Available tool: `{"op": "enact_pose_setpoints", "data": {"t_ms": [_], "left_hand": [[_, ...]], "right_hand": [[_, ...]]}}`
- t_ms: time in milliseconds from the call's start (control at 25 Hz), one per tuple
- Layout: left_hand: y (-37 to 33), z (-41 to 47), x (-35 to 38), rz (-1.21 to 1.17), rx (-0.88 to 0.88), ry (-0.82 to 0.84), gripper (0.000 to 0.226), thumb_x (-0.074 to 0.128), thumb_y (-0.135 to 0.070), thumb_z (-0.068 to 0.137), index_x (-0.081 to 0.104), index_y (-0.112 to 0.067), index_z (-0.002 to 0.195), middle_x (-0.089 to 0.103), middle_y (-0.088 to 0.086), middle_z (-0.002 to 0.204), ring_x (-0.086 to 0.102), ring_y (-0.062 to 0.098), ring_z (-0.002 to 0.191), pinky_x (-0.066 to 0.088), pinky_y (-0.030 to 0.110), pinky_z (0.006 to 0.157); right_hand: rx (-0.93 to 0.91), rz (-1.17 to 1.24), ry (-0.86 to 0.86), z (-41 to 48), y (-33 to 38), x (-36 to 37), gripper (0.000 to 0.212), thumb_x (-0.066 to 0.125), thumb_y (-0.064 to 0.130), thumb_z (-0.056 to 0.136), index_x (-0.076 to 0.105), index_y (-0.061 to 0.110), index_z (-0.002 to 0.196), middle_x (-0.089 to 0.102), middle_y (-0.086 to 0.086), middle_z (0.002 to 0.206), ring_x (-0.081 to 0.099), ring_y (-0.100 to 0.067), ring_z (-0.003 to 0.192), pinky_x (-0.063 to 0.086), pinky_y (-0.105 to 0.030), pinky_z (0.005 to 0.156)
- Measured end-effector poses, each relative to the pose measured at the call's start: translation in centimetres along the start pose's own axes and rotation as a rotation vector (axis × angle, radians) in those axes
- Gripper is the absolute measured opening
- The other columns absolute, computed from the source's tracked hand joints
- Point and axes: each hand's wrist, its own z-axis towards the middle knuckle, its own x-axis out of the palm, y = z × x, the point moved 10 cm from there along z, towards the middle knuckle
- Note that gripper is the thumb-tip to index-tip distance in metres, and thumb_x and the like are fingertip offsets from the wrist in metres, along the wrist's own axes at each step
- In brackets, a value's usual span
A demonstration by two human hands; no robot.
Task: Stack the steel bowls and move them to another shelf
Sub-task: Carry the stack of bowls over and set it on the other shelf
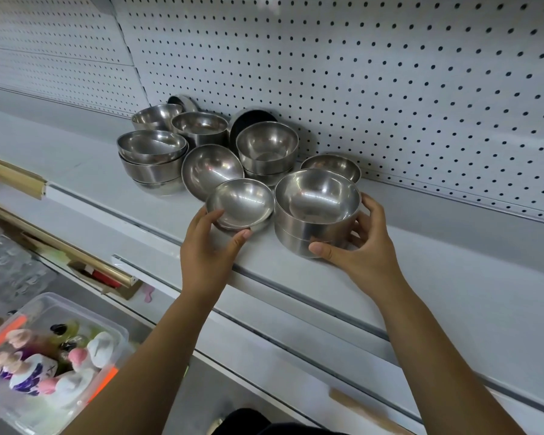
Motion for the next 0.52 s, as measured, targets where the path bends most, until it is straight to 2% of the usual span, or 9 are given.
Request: {"op": "enact_pose_setpoints", "data": {"t_ms": [200, 280, 400, 520], "left_hand": [[-0.4, -0.1, 0.7, -0.038, 0.018, 0.075, 0.067, 0.077, -0.055, 0.080, 0.055, -0.034, 0.139, 0.046, -0.008, 0.155, 0.041, 0.009, 0.144, 0.038, 0.035, 0.118], [-0.9, 0.3, 0.1, -0.019, 0.017, 0.035, 0.065, 0.073, -0.058, 0.084, 0.052, -0.036, 0.142, 0.037, -0.006, 0.160, 0.033, 0.011, 0.149, 0.031, 0.027, 0.116], [-4.0, 3.4, -1.3, 0.052, 0.145, -0.077, 0.052, 0.068, -0.051, 0.093, 0.058, -0.028, 0.138, 0.051, -0.004, 0.148, 0.044, 0.014, 0.138, 0.033, 0.016, 0.105], [-6.8, 8.9, 1.0, 0.153, 0.237, 0.056, 0.045, 0.068, -0.048, 0.094, 0.066, -0.023, 0.131, 0.066, -0.004, 0.130, 0.055, 0.016, 0.126, 0.043, 0.028, 0.103]], "right_hand": [[0.004, 0.000, -0.021, 0.0, -0.1, -0.2, 0.106, 0.098, 0.045, 0.046, 0.038, 0.063, 0.132, 0.059, 0.024, 0.134, 0.063, -0.003, 0.120, 0.055, -0.020, 0.091], [0.007, 0.001, -0.024, 0.0, -0.1, -0.2, 0.109, 0.098, 0.045, 0.046, 0.038, 0.061, 0.135, 0.058, 0.026, 0.133, 0.063, -0.002, 0.119, 0.055, -0.022, 0.093], [0.015, 0.006, -0.027, 0.0, -0.2, -0.2, 0.115, 0.099, 0.041, 0.046, 0.037, 0.053, 0.142, 0.058, 0.024, 0.132, 0.064, -0.001, 0.116, 0.056, -0.019, 0.088], [0.027, 0.019, -0.024, 0.2, -0.4, -0.2, 0.118, 0.099, 0.039, 0.045, 0.037, 0.050, 0.145, 0.059, 0.021, 0.132, 0.066, -0.001, 0.113, 0.057, -0.015, 0.083]]}}
